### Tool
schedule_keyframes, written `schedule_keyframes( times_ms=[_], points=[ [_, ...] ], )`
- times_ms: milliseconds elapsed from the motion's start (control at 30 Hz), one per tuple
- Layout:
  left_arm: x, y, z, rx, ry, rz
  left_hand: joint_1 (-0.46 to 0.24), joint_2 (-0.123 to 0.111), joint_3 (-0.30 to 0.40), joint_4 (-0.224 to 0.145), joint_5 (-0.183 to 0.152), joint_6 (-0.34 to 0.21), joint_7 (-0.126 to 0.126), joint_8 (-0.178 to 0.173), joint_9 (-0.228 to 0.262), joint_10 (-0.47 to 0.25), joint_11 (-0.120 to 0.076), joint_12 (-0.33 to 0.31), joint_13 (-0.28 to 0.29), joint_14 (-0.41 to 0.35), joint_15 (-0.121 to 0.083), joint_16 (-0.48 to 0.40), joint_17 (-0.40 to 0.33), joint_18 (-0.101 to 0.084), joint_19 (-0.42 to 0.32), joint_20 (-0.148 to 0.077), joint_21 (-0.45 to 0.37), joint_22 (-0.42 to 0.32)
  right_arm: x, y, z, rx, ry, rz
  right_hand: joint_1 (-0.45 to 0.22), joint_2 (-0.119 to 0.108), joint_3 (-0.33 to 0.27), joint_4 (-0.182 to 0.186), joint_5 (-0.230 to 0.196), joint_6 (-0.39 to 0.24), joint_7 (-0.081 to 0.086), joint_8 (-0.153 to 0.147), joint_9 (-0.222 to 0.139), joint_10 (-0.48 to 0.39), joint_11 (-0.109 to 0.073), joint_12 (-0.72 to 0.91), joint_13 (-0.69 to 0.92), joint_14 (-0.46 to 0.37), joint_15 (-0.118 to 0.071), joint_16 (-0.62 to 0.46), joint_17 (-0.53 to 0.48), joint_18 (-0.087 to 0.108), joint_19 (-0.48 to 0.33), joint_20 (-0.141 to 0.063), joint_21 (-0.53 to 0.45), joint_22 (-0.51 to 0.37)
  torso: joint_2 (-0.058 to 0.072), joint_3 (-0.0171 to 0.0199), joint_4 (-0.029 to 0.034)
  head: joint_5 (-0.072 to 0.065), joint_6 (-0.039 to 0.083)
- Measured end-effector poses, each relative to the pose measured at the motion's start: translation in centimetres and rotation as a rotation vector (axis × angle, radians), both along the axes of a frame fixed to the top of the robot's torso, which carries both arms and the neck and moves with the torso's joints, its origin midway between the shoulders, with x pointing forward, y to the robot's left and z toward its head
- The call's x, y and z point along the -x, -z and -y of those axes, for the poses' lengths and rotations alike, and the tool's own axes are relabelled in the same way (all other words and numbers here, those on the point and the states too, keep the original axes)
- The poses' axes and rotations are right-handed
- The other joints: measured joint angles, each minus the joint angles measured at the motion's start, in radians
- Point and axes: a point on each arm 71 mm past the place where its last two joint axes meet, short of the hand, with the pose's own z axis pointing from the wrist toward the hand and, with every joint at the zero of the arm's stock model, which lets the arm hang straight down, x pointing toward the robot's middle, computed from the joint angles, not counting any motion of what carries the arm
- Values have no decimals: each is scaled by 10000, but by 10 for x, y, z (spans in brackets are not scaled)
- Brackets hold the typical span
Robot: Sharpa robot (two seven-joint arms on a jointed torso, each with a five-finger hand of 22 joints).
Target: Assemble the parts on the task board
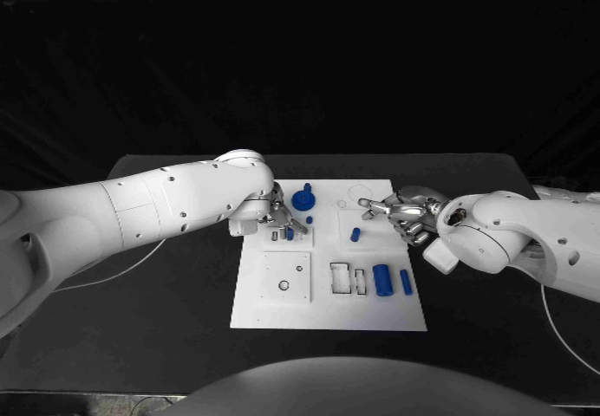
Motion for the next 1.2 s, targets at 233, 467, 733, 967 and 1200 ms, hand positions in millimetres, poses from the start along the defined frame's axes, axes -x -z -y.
schedule_keyframes(
  times_ms=[233, 467, 733, 967, 1200],
  points=[
    [-1, 0, -1, 16, -86, 72, 58, 72, 2, -2, 0, 21, -20, 1, 17, 0, 0, 0, -1, 0, 0, 0, -1, 1, 0, 0, 0, 0, 0, 1, 0, 2, -1, -24, 0, 0, 0, 0, 0, 0, 0, 0, 0, 0, 0, 0, 0, 0, 0, 0, 0, 0, 0, 0, 0, -1, -1, 0, 0, 4, 1],
    [-2, 0, -1, 4, -136, 115, 180, 80, 31, -31, 64, 8, -52, 325, 408, 0, 0, 0, -1, 0, 0, 0, -1, 0, 0, 0, 0, -1, 1, 2, 0, 8, 8, -46, 0, 0, 0, 0, 0, 0, 0, 0, 0, 0, -1, 0, 0, 0, 0, 0, 0, 0, 0, 0, 0, -2, -1, 1, -11, 12, 1],
    [-4, -3, -2, 2, -139, 154, 54, -145, 31, -30, 246, -899, -141, 2238, 2696, 0, -1, 0, -2, 0, 0, 0, 4, 0, 0, 0, 0, -1, 1, 3, 0, 11, 2, -65, 0, 0, 0, 0, 0, 0, 0, 0, 0, 0, -1, 0, 0, 0, 0, 0, 8, 0, 0, 0, 0, -2, -4, 9, -9, -17, 1],
    [-10, -7, -2, -116, -121, 139, 3, -196, 31, -30, 461, -1134, -271, 3239, 3968, 16, -128, 0, -2, 0, 0, 0, 7, 0, 2, -71, 0, -1, 1, 4, -1, 13, -4, -77, 0, 0, 0, 0, 0, 0, 0, 0, 0, 0, -1, 0, 0, 0, 0, 0, 8, 0, 0, 0, 0, -3, -3, 10, -11, -19, 1],
    [-13, -7, 1, -218, -17, -4, 3, -196, 49, -13, 576, -1206, -272, 3338, 4213, 17, -128, 0, -3, 0, 0, 0, 6, 0, 0, -72, 0, -2, 1, 4, -1, 19, -10, -96, 0, 0, 0, 0, 0, 0, 0, -1, 0, 0, -1, 0, 0, 0, 0, 0, 7, 0, 0, 0, 0, -3, 2, 0, -16, -51, 1]
  ],
)
